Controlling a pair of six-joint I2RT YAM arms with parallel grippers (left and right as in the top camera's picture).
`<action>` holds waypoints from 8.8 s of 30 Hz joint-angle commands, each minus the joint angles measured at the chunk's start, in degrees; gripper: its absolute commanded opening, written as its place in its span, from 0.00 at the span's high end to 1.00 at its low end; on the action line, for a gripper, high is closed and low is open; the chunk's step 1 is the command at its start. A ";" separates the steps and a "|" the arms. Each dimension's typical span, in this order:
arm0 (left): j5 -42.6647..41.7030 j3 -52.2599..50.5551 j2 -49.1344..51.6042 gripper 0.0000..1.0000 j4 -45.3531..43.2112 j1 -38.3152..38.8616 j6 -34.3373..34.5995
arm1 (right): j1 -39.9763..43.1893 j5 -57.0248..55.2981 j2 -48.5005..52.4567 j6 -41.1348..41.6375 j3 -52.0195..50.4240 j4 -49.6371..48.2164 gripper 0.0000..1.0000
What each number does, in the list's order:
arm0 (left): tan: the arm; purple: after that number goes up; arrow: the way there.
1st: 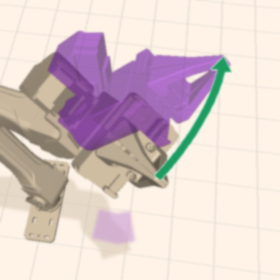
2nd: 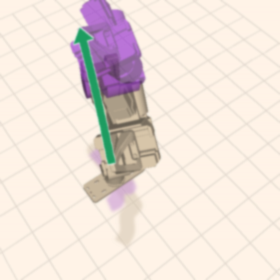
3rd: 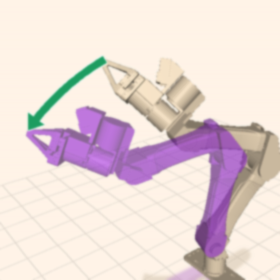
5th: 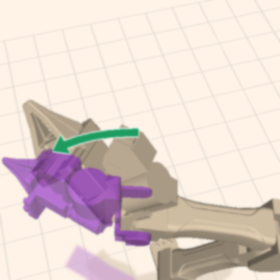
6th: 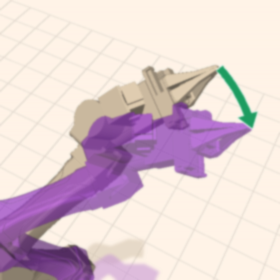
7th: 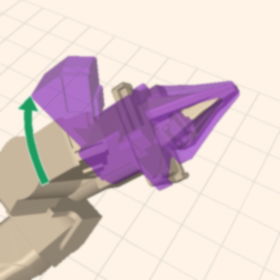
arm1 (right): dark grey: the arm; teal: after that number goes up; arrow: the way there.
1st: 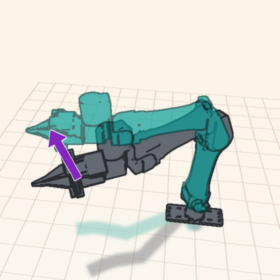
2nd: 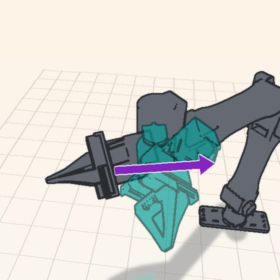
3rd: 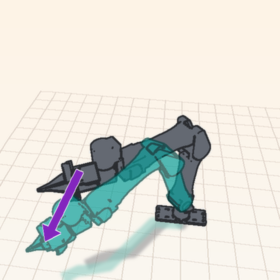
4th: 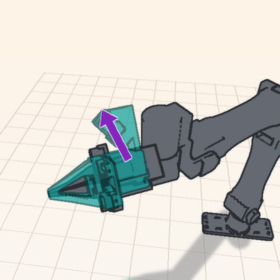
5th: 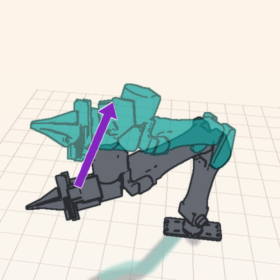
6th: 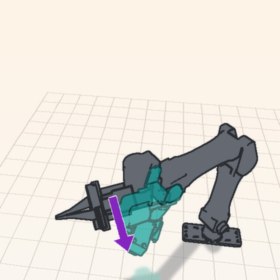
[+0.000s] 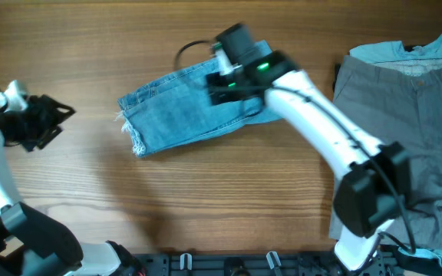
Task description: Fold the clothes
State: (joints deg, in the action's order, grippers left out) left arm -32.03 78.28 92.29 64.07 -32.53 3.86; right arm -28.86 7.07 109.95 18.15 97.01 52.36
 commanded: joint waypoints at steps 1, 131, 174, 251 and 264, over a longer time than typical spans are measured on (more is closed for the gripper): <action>-1.55 -0.26 -0.61 0.62 -0.17 8.63 -4.96 | 8.28 6.78 -0.39 -2.60 0.13 4.31 0.43; 15.65 40.24 20.55 0.96 23.67 19.76 -7.43 | 0.76 6.80 -13.68 1.31 -22.25 -25.73 0.86; 23.10 24.35 20.50 0.96 18.95 15.98 -5.14 | -2.05 -0.37 -4.96 11.54 -22.25 -23.41 0.96; 17.33 32.39 22.03 0.00 5.75 47.08 5.57 | 10.12 6.38 -2.71 14.95 -22.23 -13.88 0.66; 15.82 32.17 21.99 0.94 8.00 40.26 3.85 | 7.02 16.81 -20.41 -1.53 -22.40 -25.35 0.82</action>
State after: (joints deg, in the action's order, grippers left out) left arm -15.27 109.86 113.89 71.85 7.60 9.23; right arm -19.27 25.28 85.23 18.00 74.83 26.94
